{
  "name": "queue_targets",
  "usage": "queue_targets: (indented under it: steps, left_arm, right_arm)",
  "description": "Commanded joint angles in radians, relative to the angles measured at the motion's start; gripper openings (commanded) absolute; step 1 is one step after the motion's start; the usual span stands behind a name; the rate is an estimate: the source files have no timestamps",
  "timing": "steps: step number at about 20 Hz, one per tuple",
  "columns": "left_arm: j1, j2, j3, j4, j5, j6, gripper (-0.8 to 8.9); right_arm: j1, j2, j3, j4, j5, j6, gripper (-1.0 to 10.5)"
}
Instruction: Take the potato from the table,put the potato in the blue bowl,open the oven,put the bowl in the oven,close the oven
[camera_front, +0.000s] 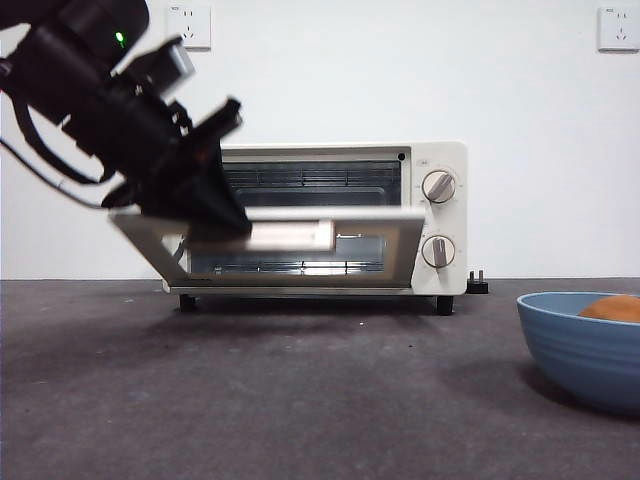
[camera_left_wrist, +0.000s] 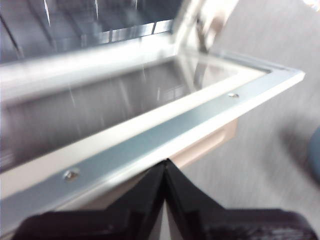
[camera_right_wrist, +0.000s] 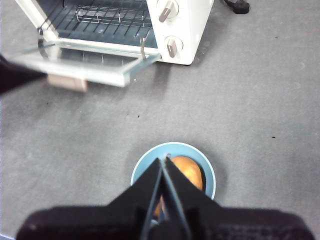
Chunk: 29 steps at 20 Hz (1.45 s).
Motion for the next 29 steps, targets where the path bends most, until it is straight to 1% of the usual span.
queue_targets:
  steps: [1, 4, 7, 10, 13, 16, 19, 21, 23, 24, 26, 28, 29]
  left_arm:
    - [-0.003, 0.04, -0.013, 0.05, -0.139, -0.024, -0.06]
    - [-0.033, 0.04, -0.013, 0.046, -0.166, -0.024, -0.06]
    - [-0.045, 0.04, -0.013, -0.006, -0.22, -0.025, -0.06]
    - [-0.045, 0.04, -0.014, -0.041, -0.226, -0.025, -0.06]
    - [-0.055, 0.04, -0.014, -0.107, -0.24, -0.014, -0.06]
    - [-0.078, 0.04, -0.014, -0.115, -0.236, -0.005, -0.06]
    - [-0.114, 0.039, -0.014, -0.157, -0.232, -0.005, -0.06]
    - [-0.146, 0.02, -0.014, -0.222, -0.232, -0.005, -0.06]
    - [-0.189, -0.043, -0.014, -0.302, -0.233, -0.01, -0.06]
    - [-0.211, -0.099, -0.014, -0.342, -0.233, -0.018, -0.06]
    - [-0.243, -0.234, -0.014, -0.4, -0.232, -0.039, -0.06]
    - [-0.263, -0.39, -0.01, -0.467, -0.228, -0.067, -0.06]
    - [-0.268, -0.464, -0.01, -0.5, -0.216, -0.075, -0.06]
  right_arm:
    - [0.0, -0.002, -0.01, 0.006, 0.006, -0.014, -0.1]
    - [0.0, -0.002, -0.01, 0.006, 0.006, -0.018, -0.1]
    - [0.0, -0.002, -0.01, 0.006, 0.007, -0.021, -0.1]
    - [0.0, -0.002, -0.01, 0.0, 0.009, -0.026, -0.1]
    - [0.0, -0.002, -0.01, -0.011, 0.011, -0.026, -0.1]
    - [0.0, 0.0, -0.01, -0.031, 0.011, -0.024, -0.1]
    - [0.0, 0.002, -0.01, -0.069, 0.01, -0.006, 0.0]
    - [0.0, 0.002, -0.01, -0.104, 0.01, 0.027, 0.0]
    - [0.0, 0.005, -0.01, -0.15, 0.005, 0.083, 0.0]
    - [0.0, 0.009, -0.01, -0.183, -0.002, 0.124, 0.0]
    - [0.0, 0.027, -0.01, -0.248, -0.015, 0.173, 0.0]
    - [0.0, 0.056, -0.01, -0.304, -0.016, 0.205, 0.0]
    - [0.0, 0.071, -0.01, -0.32, -0.028, 0.206, 0.0]
